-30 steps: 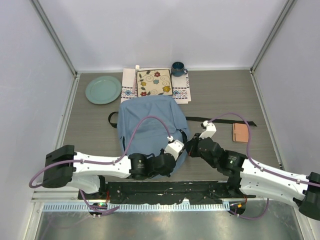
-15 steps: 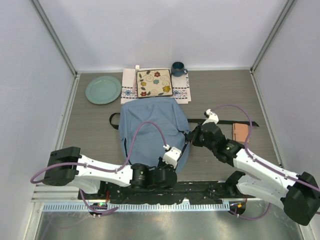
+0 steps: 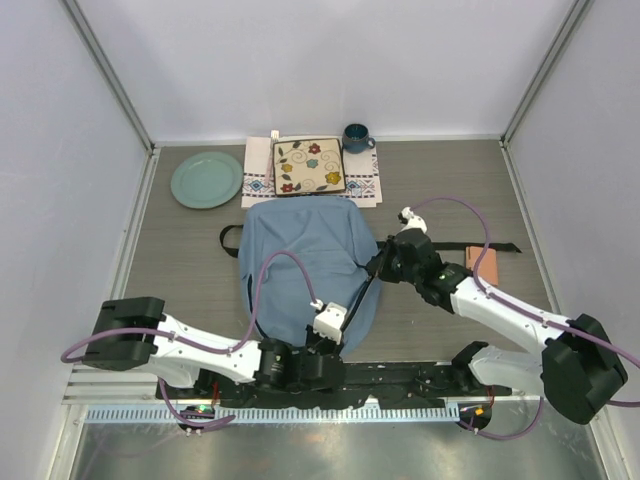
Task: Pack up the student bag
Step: Zip the student bag at the center of the board.
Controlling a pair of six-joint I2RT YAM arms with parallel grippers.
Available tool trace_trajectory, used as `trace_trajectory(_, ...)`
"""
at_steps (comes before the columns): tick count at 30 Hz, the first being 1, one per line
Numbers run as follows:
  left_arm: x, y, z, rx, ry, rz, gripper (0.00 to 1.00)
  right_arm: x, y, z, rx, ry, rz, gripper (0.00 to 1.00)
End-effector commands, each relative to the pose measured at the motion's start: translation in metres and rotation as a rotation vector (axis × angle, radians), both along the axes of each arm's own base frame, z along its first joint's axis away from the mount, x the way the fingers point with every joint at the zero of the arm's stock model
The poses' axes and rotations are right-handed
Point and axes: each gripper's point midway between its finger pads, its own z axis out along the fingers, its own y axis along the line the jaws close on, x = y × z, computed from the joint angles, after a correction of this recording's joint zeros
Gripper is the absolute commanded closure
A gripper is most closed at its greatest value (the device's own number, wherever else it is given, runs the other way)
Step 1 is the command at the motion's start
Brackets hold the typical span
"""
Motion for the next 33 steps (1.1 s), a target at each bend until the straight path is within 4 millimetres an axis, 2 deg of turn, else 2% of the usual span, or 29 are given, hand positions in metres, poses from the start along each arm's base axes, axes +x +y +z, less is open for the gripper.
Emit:
trace_trajectory(1,-0.045,0.025,-0.038,0.118,0.135,-0.104,1.00,0.085,-0.029,0.087,0.056,-0.332,-0.236,0.99)
trace_trajectory(5,-0.051,0.024,-0.041,0.117,0.145,-0.108,1.00,0.093,-0.034,0.090,0.053,-0.343,-0.252,0.99)
trace_trajectory(8,-0.054,0.023,-0.040,0.109,0.143,-0.111,1.00,0.091,-0.035,0.092,0.063,-0.345,-0.239,0.99)
trace_trajectory(11,-0.051,0.019,-0.029,0.104,0.116,-0.111,1.00,0.084,-0.041,0.097,0.063,-0.358,-0.245,0.99)
trace_trajectory(12,-0.049,0.016,-0.021,0.084,0.111,-0.106,0.97,0.081,-0.042,0.097,0.062,-0.359,-0.243,0.99)
trace_trajectory(14,-0.044,0.016,-0.009,0.062,0.090,-0.085,0.74,0.069,-0.047,0.095,0.068,-0.350,-0.239,0.99)
trace_trajectory(15,-0.038,0.018,0.006,0.035,0.066,-0.062,0.50,0.063,-0.048,0.093,0.072,-0.345,-0.231,0.99)
trace_trajectory(17,-0.028,0.024,0.024,0.008,0.031,-0.027,0.29,0.048,-0.052,0.083,0.065,-0.315,-0.218,0.99)
trace_trajectory(18,-0.024,0.024,0.037,-0.021,0.020,-0.012,0.14,0.044,-0.056,0.078,0.068,-0.295,-0.235,0.98)
trace_trajectory(19,-0.016,0.028,0.060,-0.084,-0.003,0.015,0.10,0.037,-0.062,0.068,0.049,-0.264,-0.247,0.98)
trace_trajectory(21,-0.002,0.036,0.083,-0.137,-0.021,0.053,0.01,0.024,-0.067,0.068,0.069,-0.259,-0.253,0.95)
trace_trajectory(22,0.007,0.043,0.100,-0.187,-0.025,0.074,0.00,0.018,-0.068,0.062,0.076,-0.250,-0.251,0.94)
trace_trajectory(25,0.034,0.061,0.128,-0.237,-0.064,0.136,0.01,0.007,-0.067,0.060,0.096,-0.236,-0.228,0.96)
trace_trajectory(26,0.049,0.073,0.141,-0.272,-0.067,0.177,0.00,0.005,-0.067,0.057,0.098,-0.227,-0.221,0.89)
trace_trajectory(28,0.062,0.082,0.155,-0.285,-0.082,0.198,0.00,-0.001,-0.061,0.050,0.115,-0.212,-0.188,0.71)
trace_trajectory(29,0.074,0.092,0.157,-0.257,-0.094,0.225,0.00,-0.001,-0.061,0.050,0.122,-0.210,-0.190,0.52)
trace_trajectory(31,0.084,0.097,0.169,-0.247,-0.107,0.243,0.00,0.000,-0.063,0.051,0.121,-0.210,-0.202,0.41)
trace_trajectory(32,0.091,0.100,0.176,-0.229,-0.115,0.251,0.00,0.000,-0.063,0.053,0.120,-0.213,-0.206,0.32)
trace_trajectory(33,0.094,0.098,0.173,-0.201,-0.115,0.253,0.01,0.001,-0.064,0.055,0.118,-0.217,-0.209,0.30)
